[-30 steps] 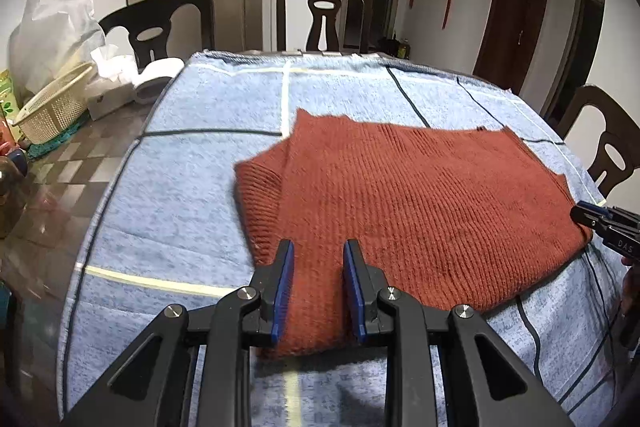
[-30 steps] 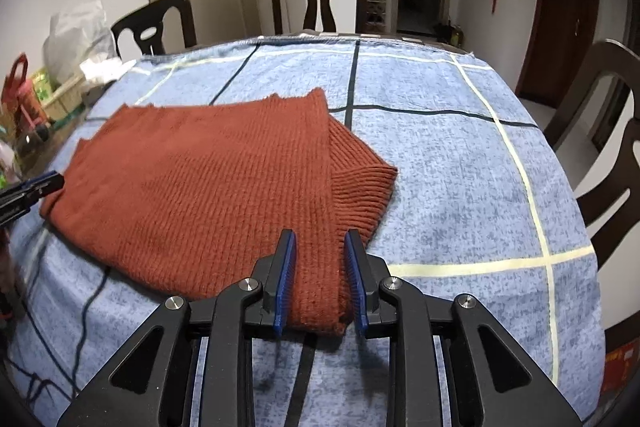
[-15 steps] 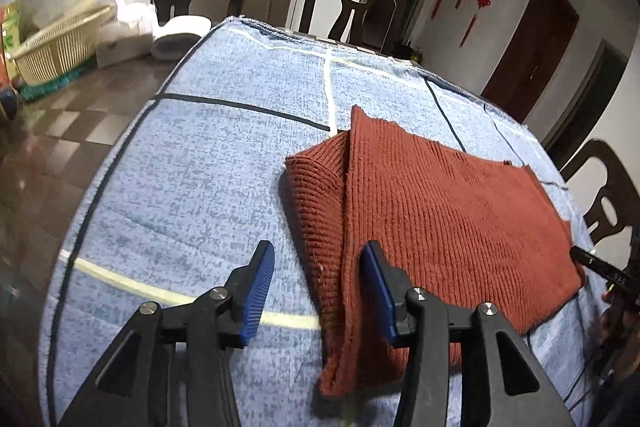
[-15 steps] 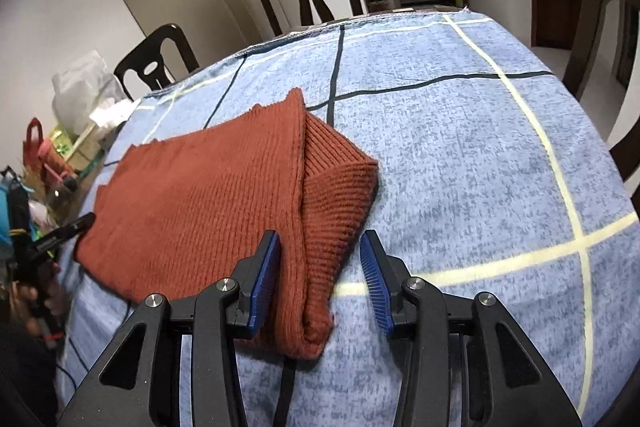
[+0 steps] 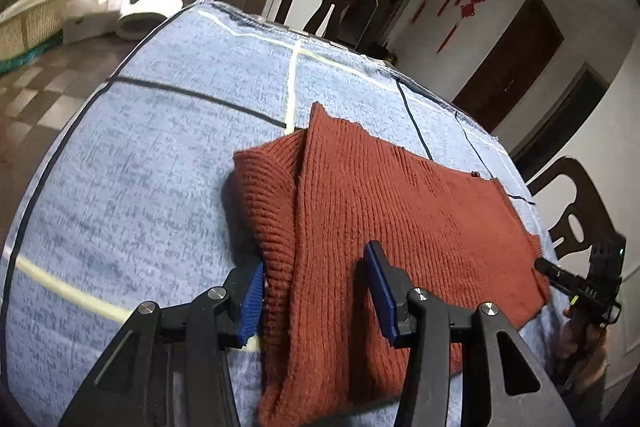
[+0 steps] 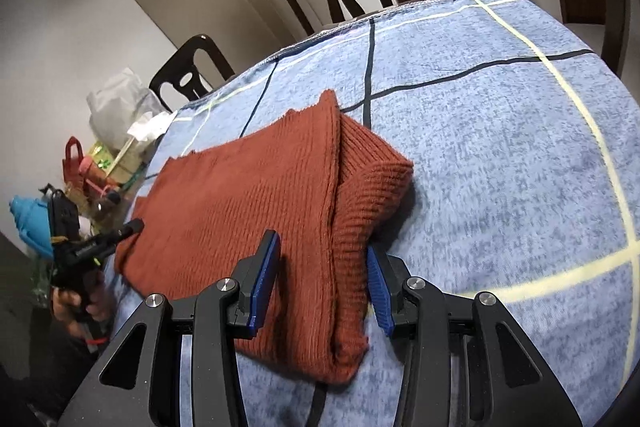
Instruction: Fold small clothes
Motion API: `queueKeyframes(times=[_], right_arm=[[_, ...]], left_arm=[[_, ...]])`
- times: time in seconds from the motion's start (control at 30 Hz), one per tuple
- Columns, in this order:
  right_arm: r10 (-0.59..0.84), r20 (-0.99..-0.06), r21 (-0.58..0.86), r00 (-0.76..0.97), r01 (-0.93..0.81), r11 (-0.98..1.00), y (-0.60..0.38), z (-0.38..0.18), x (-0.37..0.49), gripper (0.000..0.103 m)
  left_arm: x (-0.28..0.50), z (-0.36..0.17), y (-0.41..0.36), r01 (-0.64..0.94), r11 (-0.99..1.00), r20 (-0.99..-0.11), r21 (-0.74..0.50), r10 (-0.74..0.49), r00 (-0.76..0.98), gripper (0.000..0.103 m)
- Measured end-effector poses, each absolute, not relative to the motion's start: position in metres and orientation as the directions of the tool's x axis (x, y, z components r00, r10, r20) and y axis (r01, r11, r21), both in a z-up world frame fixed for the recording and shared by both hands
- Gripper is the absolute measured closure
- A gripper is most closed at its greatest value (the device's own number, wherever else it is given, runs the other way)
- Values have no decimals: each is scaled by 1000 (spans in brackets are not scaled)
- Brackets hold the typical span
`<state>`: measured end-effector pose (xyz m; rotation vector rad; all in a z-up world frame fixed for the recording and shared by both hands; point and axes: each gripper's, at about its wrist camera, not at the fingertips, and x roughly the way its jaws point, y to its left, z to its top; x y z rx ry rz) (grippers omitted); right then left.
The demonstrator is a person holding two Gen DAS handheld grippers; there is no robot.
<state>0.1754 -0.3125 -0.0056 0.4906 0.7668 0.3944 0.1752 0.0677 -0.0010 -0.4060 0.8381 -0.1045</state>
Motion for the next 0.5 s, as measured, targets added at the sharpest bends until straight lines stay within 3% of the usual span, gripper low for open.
queueKeyframes(times=[0.1,0.13,0.2,0.23,0.3,0.5], right_arm=[[500,-571,549,652,-150,822,-309,-4,181,60],[498,-576,545,648,-150,825,-307,-3,182,61],[498,-584,550,642,-139,824,-306,-2,183,85],[499,-581,555,642,-136,821,-307,-1,183,86],[496,-578,554,648,-135,822,-307,5,181,88],[518,-540,562,663,-173,808,-305,41,167,89]], left_arm=[[183,0,65,-86,918,-703,-386,-233,672,55],[184,0,64,-92,923,-708,-373,-220,671,65],[185,0,62,-98,928,-717,-360,-208,665,75],[185,1,61,-96,928,-716,-360,-209,666,82],[186,5,60,-89,933,-719,-349,-206,664,87],[183,37,62,-39,930,-697,-366,-245,674,89]])
